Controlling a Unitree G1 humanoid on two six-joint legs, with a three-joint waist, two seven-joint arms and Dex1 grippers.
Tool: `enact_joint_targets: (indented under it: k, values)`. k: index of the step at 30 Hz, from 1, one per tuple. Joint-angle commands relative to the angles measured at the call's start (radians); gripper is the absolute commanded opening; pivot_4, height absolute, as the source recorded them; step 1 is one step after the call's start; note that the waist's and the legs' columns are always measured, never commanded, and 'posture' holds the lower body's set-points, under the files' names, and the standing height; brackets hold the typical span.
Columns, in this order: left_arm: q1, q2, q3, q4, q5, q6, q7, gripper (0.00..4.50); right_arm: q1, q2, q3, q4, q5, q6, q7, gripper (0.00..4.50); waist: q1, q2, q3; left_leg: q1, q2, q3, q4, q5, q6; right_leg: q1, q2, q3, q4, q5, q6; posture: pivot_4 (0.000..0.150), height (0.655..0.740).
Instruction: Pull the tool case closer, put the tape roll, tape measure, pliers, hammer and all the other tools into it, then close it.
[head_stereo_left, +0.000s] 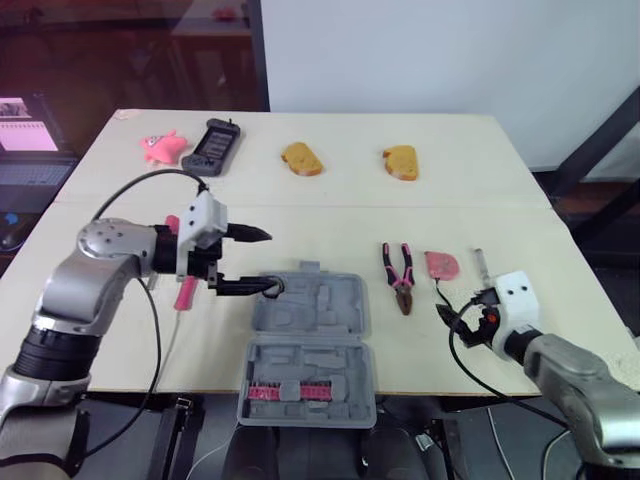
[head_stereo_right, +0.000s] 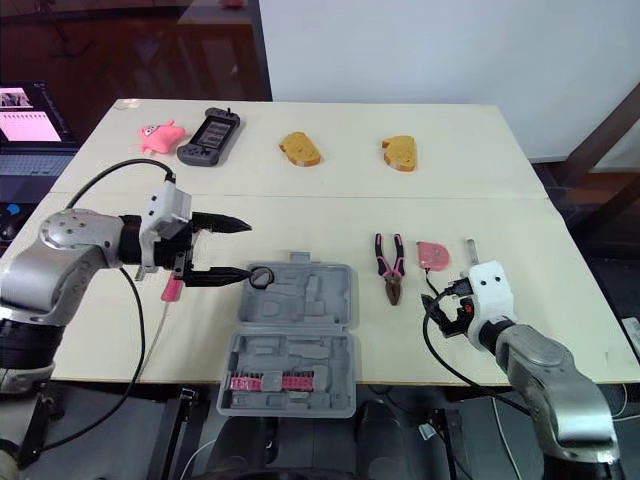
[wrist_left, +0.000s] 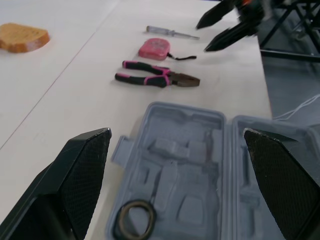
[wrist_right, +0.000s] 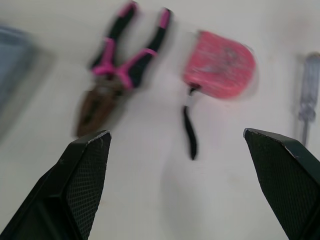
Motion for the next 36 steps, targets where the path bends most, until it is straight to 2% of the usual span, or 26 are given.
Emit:
enact_joint_targets:
  k: [1, 7, 10, 11, 26, 29, 34, 36]
  values:
    - [0.02, 0.016, 0.036, -0.054, 0.0, 0.002, 0.032, 4.45, -0.057, 0.02, 0.025, 0.078, -0.038, -0.037, -0.008, 4.5, 0.001, 0.0, 0.0, 0.0, 0.0, 0.0, 0.0, 0.0, 0.0, 0.0, 0.0, 0.0, 0.0, 0.001, 0.001, 0.15, 0.7207]
    - [0.048, 0.028, 0.052, -0.075, 0.001, 0.003, 0.067, 4.45, -0.119, 0.048, 0.073, 0.184, -0.07, -0.074, 0.009, 4.5, 0.004, 0.0, 0.0, 0.0, 0.0, 0.0, 0.0, 0.0, 0.0, 0.0, 0.0, 0.0, 0.0, 0.001, 0.002, 0.15, 0.7207]
    - [0.067, 0.035, 0.057, -0.091, -0.003, 0.012, 0.082, 4.5, -0.136, 0.061, 0.083, 0.228, -0.088, -0.086, -0.003, 3.71, 0.003, 0.0, 0.0, 0.0, 0.0, 0.0, 0.0, 0.0, 0.0, 0.0, 0.0, 0.0, 0.0, 0.001, 0.002, 0.15, 0.7207]
    - [0.079, 0.042, 0.065, -0.102, -0.012, 0.023, 0.085, 4.5, -0.144, 0.064, 0.091, 0.251, -0.101, -0.093, -0.007, 3.26, 0.003, 0.0, 0.0, 0.0, 0.0, 0.0, 0.0, 0.0, 0.0, 0.0, 0.0, 0.0, 0.0, 0.001, 0.002, 0.15, 0.7207]
    - [0.111, 0.057, 0.089, -0.151, -0.025, 0.057, 0.116, 4.5, -0.215, 0.103, 0.094, 0.374, -0.129, -0.142, 0.034, 3.26, 0.001, 0.0, 0.0, 0.0, 0.0, 0.0, 0.0, 0.0, 0.0, 0.0, 0.0, 0.0, 0.0, 0.001, 0.002, 0.15, 0.7207]
    - [0.119, 0.061, 0.094, -0.147, -0.021, 0.052, 0.113, 4.5, -0.22, 0.107, 0.097, 0.4, -0.136, -0.156, 0.038, 2.44, -0.001, 0.0, 0.0, 0.0, 0.0, 0.0, 0.0, 0.0, 0.0, 0.0, 0.0, 0.0, 0.0, 0.001, 0.002, 0.15, 0.7207]
    - [0.114, 0.054, 0.088, -0.151, -0.023, 0.06, 0.119, 4.5, -0.227, 0.131, 0.097, 0.429, -0.139, -0.185, 0.036, 0.05, 0.001, 0.0, 0.0, 0.0, 0.0, 0.0, 0.0, 0.0, 0.0, 0.0, 0.0, 0.0, 0.0, 0.001, 0.002, 0.15, 0.7207]
    - [0.115, 0.051, 0.085, -0.152, -0.023, 0.061, 0.121, 4.5, -0.223, 0.137, 0.098, 0.44, -0.144, -0.199, 0.035, 0.05, 0.001, 0.0, 0.0, 0.0, 0.0, 0.0, 0.0, 0.0, 0.0, 0.0, 0.0, 0.0, 0.0, 0.001, 0.002, 0.15, 0.7207]
